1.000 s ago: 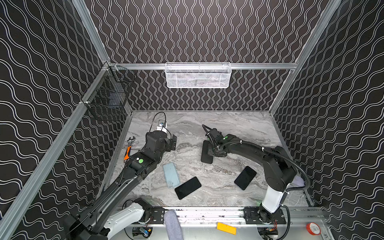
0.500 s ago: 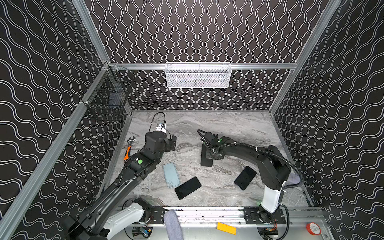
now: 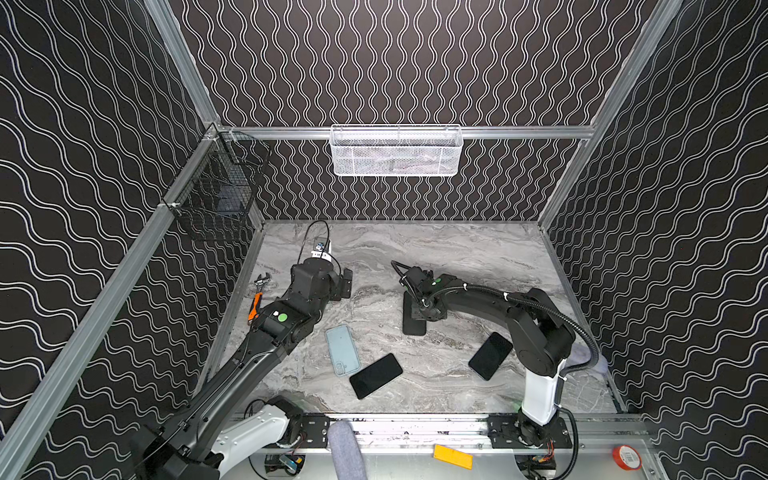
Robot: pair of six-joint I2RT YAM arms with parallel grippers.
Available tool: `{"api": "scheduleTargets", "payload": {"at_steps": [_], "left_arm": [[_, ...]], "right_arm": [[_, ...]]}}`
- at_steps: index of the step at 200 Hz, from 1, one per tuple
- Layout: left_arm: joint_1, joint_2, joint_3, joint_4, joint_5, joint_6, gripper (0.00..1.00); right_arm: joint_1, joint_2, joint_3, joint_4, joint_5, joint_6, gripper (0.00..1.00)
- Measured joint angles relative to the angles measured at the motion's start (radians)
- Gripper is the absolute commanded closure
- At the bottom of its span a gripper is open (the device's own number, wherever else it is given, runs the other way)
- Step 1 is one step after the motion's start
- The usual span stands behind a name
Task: Put the phone into the phone case
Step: 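Set the black case down farther from the robot and open the right gripper, then move the right gripper over the blue-rimmed black phone and grasp it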
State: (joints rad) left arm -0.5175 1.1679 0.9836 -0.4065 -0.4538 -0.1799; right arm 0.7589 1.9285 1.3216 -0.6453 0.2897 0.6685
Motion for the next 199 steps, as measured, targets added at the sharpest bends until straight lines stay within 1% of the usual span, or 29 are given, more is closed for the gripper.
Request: {"api": "scheduleTargets", "payload": {"at_steps": [46, 75, 84, 101, 111, 131, 133, 140, 150, 157, 168, 180, 190, 194, 199], "left_arm": [[0.000, 0.005, 0.000, 0.001, 0.003, -0.004, 0.01], [0.001, 0.006, -0.001, 0.000, 0.002, -0.006, 0.01], [0.000, -0.002, -0.006, 0.006, 0.000, -0.008, 0.01], [0.000, -0.023, -0.022, 0.012, -0.002, -0.011, 0.01], [0.001, -0.032, -0.031, 0.021, -0.001, -0.015, 0.02], [0.001, -0.033, -0.040, 0.036, 0.029, -0.016, 0.01], [0.001, -0.032, -0.040, 0.039, 0.035, -0.016, 0.01], [0.001, -0.027, -0.040, 0.047, 0.063, -0.016, 0.01], [0.001, -0.019, -0.040, 0.061, 0.104, -0.016, 0.01], [0.001, -0.014, -0.042, 0.072, 0.138, -0.015, 0.01], [0.001, -0.006, -0.046, 0.093, 0.216, -0.015, 0.01], [0.000, 0.005, -0.047, 0.109, 0.296, -0.015, 0.01], [-0.001, 0.012, -0.047, 0.124, 0.352, -0.015, 0.01], [-0.003, 0.015, -0.047, 0.129, 0.377, -0.015, 0.01], [-0.006, 0.018, -0.047, 0.136, 0.407, -0.015, 0.01]], "right_arm": [[0.001, 0.016, 0.010, 0.008, -0.001, -0.007, 0.89], [0.001, -0.010, 0.011, 0.016, -0.001, -0.008, 0.82], [0.001, -0.019, 0.011, 0.019, -0.001, -0.015, 0.77], [0.001, -0.046, 0.011, 0.019, -0.004, -0.023, 0.76], [0.001, -0.067, 0.011, 0.021, -0.003, -0.023, 0.72], [-0.008, -0.122, -0.002, 0.019, 0.007, -0.022, 0.58], [-0.011, -0.133, -0.006, 0.020, 0.007, -0.023, 0.54], [-0.025, -0.179, -0.029, 0.024, 0.008, -0.022, 0.48], [-0.063, -0.265, -0.075, 0.028, 0.008, -0.021, 0.42], [-0.094, -0.322, -0.104, 0.035, 0.003, -0.018, 0.37], [-0.156, -0.421, -0.166, 0.055, -0.020, -0.010, 0.23], [-0.211, -0.512, -0.235, 0.064, -0.031, 0.005, 0.12], [-0.246, -0.595, -0.309, 0.066, -0.061, 0.011, 0.09], [-0.256, -0.625, -0.336, 0.068, -0.069, 0.017, 0.05], [-0.266, -0.661, -0.371, 0.066, -0.081, 0.024, 0.03]]}}
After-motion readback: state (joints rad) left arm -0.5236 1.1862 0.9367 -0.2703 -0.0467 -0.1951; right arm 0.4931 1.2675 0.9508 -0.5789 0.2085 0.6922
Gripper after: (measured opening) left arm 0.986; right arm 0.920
